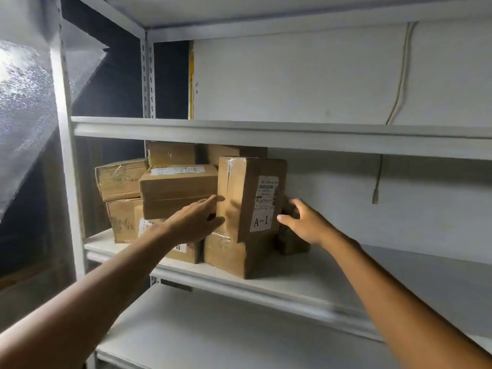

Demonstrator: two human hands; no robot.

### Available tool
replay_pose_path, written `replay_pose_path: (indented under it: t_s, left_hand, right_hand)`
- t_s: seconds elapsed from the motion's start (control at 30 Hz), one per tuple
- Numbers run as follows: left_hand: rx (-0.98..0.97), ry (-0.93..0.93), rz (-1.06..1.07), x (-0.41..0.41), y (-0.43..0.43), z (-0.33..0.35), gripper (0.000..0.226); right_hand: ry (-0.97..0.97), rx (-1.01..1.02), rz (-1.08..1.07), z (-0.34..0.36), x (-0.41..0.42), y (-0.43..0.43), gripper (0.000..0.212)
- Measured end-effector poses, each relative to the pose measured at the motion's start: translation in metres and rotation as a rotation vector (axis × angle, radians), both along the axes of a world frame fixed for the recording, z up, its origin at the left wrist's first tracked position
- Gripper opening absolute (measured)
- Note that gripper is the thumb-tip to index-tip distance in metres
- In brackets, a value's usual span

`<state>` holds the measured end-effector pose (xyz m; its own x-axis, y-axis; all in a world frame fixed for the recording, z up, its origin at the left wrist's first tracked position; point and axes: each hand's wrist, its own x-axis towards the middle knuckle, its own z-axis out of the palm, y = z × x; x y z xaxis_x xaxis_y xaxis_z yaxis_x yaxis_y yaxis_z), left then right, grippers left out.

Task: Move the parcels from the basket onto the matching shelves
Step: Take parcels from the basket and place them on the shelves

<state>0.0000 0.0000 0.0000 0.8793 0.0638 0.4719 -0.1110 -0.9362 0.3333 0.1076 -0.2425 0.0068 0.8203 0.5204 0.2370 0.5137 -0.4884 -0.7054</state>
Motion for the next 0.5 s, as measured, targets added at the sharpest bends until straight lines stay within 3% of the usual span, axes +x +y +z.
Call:
replay_pose_path:
  t_s: [0.13, 0.23, 0.37, 0.4, 0.5]
  left_hand:
    - [0.014, -0.073, -0.043, 0.027, 0.01, -0.003, 0.041]
    - [0.008, -0.164, 0.051, 0.044, 0.017, -0.012, 0.045]
    - [-0.092, -0.305, -0.007, 0.056, 0.02, -0.031, 0.05]
    - [-0.124, -0.316, -0.033, 0.058, 0.021, -0.034, 0.051]
    - [-0.207, -0.343, -0.059, 0.064, 0.023, -0.04, 0.053]
  right_hand:
    - [0.068, 0.083, -0.012, -0.003, 0.018, 0.027, 0.074]
    - [0.114, 0.141, -0.035, -0.012, 0.029, 0.041, 0.073]
    - [0.092, 0.233, -0.028, -0.029, 0.041, 0.049, 0.031]
    - [0.114, 0.255, -0.006, -0.032, 0.043, 0.051, 0.031]
    - [0.168, 0.348, 0.02, -0.04, 0.05, 0.054, 0.061]
